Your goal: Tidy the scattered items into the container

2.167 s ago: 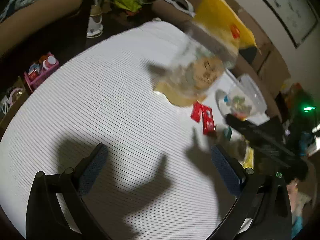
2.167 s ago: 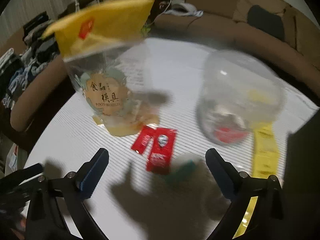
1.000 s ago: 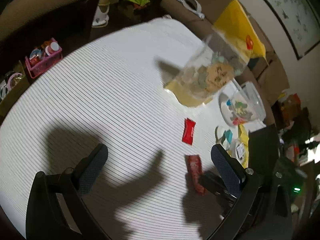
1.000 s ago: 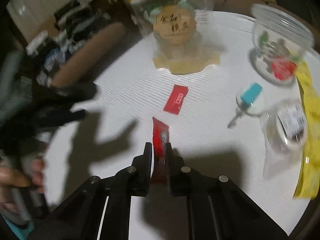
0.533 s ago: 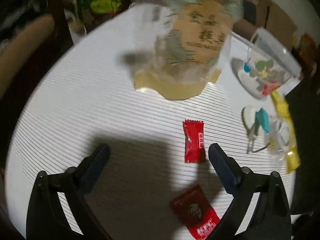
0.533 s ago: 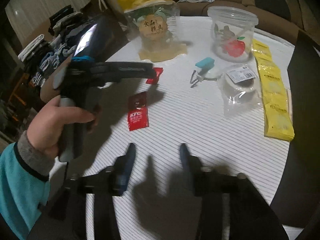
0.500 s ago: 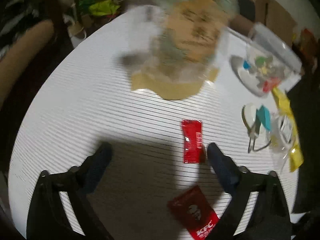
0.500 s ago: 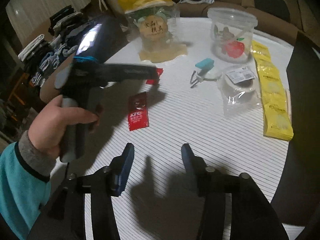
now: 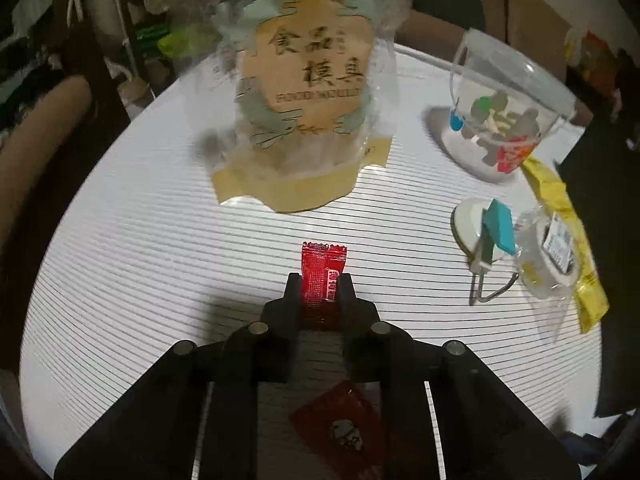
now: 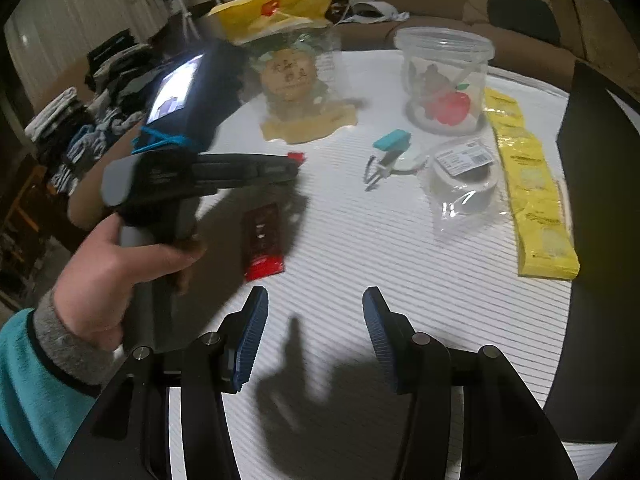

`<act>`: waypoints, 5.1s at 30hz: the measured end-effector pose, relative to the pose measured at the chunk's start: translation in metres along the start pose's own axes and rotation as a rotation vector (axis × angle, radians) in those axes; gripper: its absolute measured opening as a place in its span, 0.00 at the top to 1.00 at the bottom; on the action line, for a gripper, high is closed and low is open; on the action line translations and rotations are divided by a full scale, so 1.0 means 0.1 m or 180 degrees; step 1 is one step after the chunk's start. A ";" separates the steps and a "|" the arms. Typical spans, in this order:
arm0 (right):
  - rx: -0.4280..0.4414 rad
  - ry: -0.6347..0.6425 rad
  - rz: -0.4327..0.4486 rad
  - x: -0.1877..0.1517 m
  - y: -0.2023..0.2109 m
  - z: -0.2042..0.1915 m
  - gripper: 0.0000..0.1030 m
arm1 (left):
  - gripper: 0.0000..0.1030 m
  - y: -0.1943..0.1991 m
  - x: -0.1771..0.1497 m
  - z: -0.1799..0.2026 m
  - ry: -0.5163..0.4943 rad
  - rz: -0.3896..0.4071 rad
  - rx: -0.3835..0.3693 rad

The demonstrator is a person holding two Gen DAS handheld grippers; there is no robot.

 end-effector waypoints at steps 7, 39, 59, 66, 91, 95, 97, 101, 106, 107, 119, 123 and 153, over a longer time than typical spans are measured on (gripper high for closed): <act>0.0218 0.0020 0.0016 0.18 -0.17 -0.14 0.50 | 0.84 0.60 0.17 -0.40 0.0428 0.0313 -0.0436; 0.0044 0.0244 0.0421 0.61 0.65 0.00 0.81 | 0.84 1.57 0.28 0.35 -0.0156 0.0484 -0.1071; -0.1227 -0.0785 -0.0047 0.91 1.60 3.50 0.80 | 0.84 0.10 0.63 4.40 -0.0736 -0.1000 -0.1619; -0.1306 -0.0903 -0.0261 0.84 1.36 3.87 0.80 | 0.81 -0.55 0.51 4.39 -0.0236 -0.1258 -0.1568; -0.1149 -0.1231 -0.0162 0.81 1.36 3.64 0.47 | 0.38 1.21 0.67 2.55 -0.0340 -0.0142 -0.1449; -0.1093 -0.1044 -0.0029 0.78 1.64 3.38 0.47 | 0.29 1.46 0.62 2.01 -0.0353 0.0104 -0.1192; -0.1017 -0.0926 0.0095 0.77 1.76 3.18 0.45 | 0.15 1.55 0.59 1.71 -0.0278 0.0228 -0.1061; -0.0825 -0.0763 0.0248 0.74 1.83 2.76 0.21 | 0.00 1.60 0.40 1.10 0.0004 0.0301 -0.0869; -0.0476 -0.0644 0.0341 0.70 1.79 2.11 0.00 | 0.00 1.43 0.12 0.72 0.0061 0.0179 -0.0715; -0.0444 -0.0619 0.0358 0.69 1.76 2.02 0.00 | 0.00 1.38 0.07 0.69 0.0049 0.0178 -0.0682; -0.0116 -0.0454 0.0473 0.27 1.62 1.12 0.00 | 0.01 0.65 -0.18 0.78 -0.0503 0.0236 -0.0358; 0.0016 -0.0458 0.0476 0.08 1.62 1.03 0.00 | 0.08 0.36 -0.14 0.74 -0.0508 0.0134 -0.0272; 0.0040 -0.0382 0.0636 0.04 1.81 1.32 0.00 | 0.08 0.50 0.45 1.11 -0.0612 0.0438 -0.0447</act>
Point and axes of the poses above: each gripper's, at about its wrist camera, not at the fingertips, and y roughly against the way its jaws point, z to its right, x to its top, the point moved 4 cm from there along -y, roughly the way its jaws point, and after that the axes turned 4 degrees about -x, right-handed, at the moved point
